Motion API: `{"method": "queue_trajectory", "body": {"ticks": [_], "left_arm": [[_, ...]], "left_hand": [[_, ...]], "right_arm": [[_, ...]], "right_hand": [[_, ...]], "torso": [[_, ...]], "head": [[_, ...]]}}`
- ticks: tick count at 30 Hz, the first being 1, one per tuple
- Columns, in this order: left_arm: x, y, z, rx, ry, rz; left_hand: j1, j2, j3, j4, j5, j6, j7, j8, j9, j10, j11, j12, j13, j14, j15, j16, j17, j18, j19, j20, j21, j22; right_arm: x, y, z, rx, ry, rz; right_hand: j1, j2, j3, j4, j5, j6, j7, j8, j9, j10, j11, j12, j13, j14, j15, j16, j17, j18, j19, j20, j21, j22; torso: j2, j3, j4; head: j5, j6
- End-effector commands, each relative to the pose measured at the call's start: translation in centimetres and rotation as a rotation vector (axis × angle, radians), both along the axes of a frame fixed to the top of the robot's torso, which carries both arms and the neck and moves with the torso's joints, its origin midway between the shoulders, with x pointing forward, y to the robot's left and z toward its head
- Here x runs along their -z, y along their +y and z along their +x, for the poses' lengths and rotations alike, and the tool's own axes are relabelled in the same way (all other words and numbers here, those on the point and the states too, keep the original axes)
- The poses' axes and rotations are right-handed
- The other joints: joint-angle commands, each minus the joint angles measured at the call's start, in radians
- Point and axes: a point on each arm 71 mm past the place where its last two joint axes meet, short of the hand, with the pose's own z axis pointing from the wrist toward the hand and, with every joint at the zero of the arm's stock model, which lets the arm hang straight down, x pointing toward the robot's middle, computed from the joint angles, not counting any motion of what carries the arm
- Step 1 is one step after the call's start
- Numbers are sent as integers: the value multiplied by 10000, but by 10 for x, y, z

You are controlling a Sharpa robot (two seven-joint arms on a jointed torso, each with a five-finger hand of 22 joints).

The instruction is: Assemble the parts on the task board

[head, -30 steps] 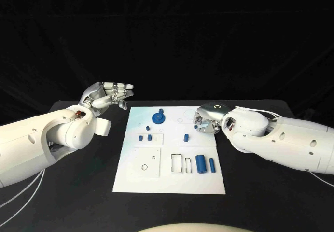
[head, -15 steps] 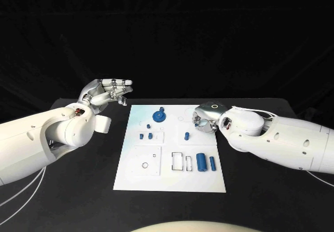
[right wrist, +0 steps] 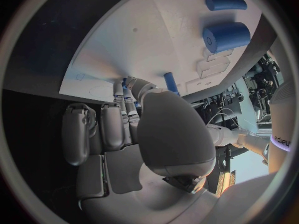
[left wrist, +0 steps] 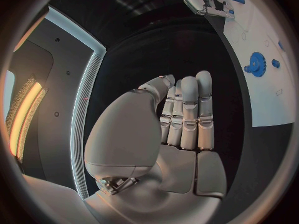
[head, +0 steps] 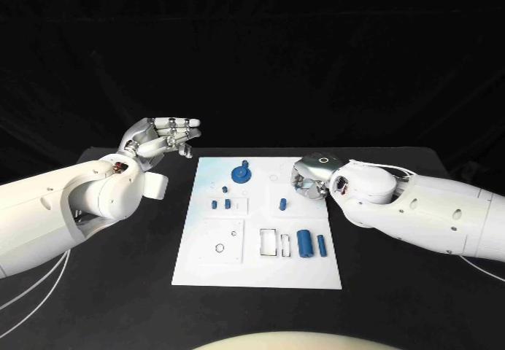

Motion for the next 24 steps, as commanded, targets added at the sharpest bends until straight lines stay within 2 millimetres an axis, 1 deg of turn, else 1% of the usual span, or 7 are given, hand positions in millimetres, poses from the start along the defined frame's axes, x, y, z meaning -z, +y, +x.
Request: {"method": "queue_trajectory", "body": {"ticks": [1, 7, 12, 15, 24], "left_arm": [[-1, -2, -1, 173, -30, -140], [-1, -2, 0, 165, 17, -122], [0, -1, 0, 131, 65, -93], [0, 0, 0, 116, 99, -77], [1, 1, 1, 96, 141, -56]], "left_hand": [[35, 103, -3, -82, -6, -24, 16, -16, -12, -71, -25, 49, 13, -79, -14, -42, -13, 137, -38, -1, -51, -9], [44, 108, -2, -101, -5, -33, 20, -21, -17, -83, -21, 53, 14, -84, -12, -44, -18, 136, -35, 0, -60, -15], [51, 114, 0, -114, -5, -38, 23, -23, -19, -89, -19, 55, 15, -87, -11, -44, -22, 137, -33, 0, -66, -19], [61, 120, 4, -130, -4, -42, 25, -25, -22, -97, -17, 59, 16, -89, -10, -45, -26, 137, -30, 0, -72, -24], [70, 125, 7, -145, -2, -47, 28, -27, -25, -105, -14, 62, 17, -93, -9, -45, -30, 137, -27, 0, -78, -28]], "right_arm": [[4, 2, -1, -121, 137, -99], [7, 2, 0, -124, 267, -164], [7, 2, -1, -93, 253, -76], [5, 1, -1, -74, 80, 232], [-4, -2, -2, -29, -748, 1111]], "right_hand": [[10, 43, 101, -39, -1, 88, 4, 11, 20, 100, 16, -65, -27, 503, -35, 75, 13, -113, 341, -8, 65, 1515], [-11, 41, 207, -140, -9, 183, -19, 36, 43, 199, -11, -72, -72, 508, -54, 116, 46, -126, 363, -22, 126, 1559], [23, 134, 386, -341, 25, 423, -77, 123, 110, 465, -87, -59, -101, 522, -125, 195, 110, -168, 438, -58, 325, 1689], [6, 184, 471, -412, -17, 461, -77, 123, 126, 527, -96, -91, -125, 520, -139, 199, 103, -182, 461, -67, 386, 1731], [-37, 195, 541, -485, -57, 520, -81, 134, 149, 615, -114, -115, -144, 523, -154, 216, 107, -212, 512, -76, 520, 1814]], "torso": [[0, 0, -5], [-1, 1, 3], [-11, -3, -3], [-5, -3, -11], [-14, -3, 2]], "head": [[1, -21], [-4, -51], [-8, -67], [8, -67], [0, -61]]}}
